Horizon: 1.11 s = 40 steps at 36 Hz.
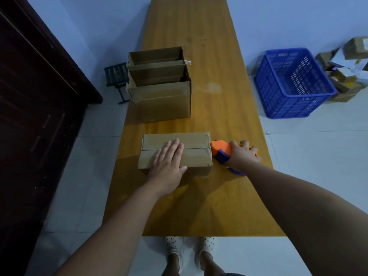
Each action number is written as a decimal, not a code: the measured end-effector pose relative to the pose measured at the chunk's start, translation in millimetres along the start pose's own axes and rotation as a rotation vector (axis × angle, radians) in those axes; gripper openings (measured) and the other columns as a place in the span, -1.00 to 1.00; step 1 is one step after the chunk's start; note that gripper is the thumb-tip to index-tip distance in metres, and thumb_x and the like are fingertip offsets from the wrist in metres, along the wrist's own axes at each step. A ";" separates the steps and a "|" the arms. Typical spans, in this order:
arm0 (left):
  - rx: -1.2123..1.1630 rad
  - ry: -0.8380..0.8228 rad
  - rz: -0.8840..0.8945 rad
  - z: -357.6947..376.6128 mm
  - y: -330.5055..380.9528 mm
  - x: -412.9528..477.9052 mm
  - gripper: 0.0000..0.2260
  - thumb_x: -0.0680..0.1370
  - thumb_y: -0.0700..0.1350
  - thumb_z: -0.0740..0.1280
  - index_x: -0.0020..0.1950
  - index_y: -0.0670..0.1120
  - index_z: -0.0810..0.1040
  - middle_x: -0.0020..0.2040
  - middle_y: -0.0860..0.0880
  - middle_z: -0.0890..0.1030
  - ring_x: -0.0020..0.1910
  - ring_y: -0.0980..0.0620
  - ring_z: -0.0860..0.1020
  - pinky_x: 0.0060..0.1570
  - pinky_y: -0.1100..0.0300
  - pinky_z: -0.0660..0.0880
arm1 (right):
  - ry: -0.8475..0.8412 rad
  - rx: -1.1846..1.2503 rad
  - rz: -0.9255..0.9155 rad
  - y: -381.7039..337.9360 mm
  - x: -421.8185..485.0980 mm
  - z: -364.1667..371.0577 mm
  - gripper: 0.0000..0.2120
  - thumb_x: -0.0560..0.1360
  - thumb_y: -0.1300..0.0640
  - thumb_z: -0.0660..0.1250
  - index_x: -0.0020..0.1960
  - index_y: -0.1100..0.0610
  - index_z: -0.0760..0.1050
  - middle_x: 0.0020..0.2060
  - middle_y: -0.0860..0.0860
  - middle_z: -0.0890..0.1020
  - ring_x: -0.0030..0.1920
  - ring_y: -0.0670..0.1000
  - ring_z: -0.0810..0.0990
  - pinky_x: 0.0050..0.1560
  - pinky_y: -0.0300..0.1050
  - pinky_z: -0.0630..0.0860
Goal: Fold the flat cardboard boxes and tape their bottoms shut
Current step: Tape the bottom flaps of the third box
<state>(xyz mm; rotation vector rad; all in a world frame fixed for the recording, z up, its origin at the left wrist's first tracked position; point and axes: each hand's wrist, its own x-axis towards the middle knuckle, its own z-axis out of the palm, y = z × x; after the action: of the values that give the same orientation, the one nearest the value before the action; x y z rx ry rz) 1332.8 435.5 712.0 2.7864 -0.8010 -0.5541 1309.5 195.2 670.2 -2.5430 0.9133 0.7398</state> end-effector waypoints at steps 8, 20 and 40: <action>0.003 -0.004 0.005 -2.4 1.1 -1.5 -0.42 0.67 0.07 0.01 0.56 0.01 -0.27 0.55 0.07 -0.31 0.50 0.10 -0.34 0.36 0.17 -0.42 | 0.133 0.080 0.068 8.9 1.9 -3.8 -0.43 0.45 -0.04 0.38 0.38 -0.16 0.23 0.43 0.11 0.16 0.45 0.29 0.06 0.36 0.38 0.13; -0.081 -0.009 0.007 -4.1 0.2 -1.4 -0.42 0.66 0.07 0.07 0.57 0.03 -0.18 0.56 0.09 -0.24 0.52 0.10 -0.28 0.38 0.16 -0.37 | 0.678 0.167 -0.288 -13.7 -24.8 -56.2 -0.44 0.38 -0.01 0.48 0.32 -0.03 0.38 0.48 0.09 0.15 0.48 0.28 -0.01 0.36 0.32 0.10; -0.259 0.051 0.016 -27.8 -13.1 -0.3 -0.63 0.62 -0.14 0.21 0.42 0.00 0.31 0.32 -0.05 0.47 0.27 -0.08 0.45 0.19 0.10 0.40 | 0.253 -0.020 -0.819 -84.5 -97.7 -76.1 -0.25 0.35 -0.13 0.51 0.42 -0.13 0.21 0.45 -0.05 0.16 0.45 0.12 0.09 0.38 0.21 0.30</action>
<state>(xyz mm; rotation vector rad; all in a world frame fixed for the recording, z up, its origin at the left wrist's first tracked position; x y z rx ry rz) 1349.9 448.8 733.8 2.5451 -0.6865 -0.5392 1328.4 269.1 799.1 -2.7115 -0.1248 0.1751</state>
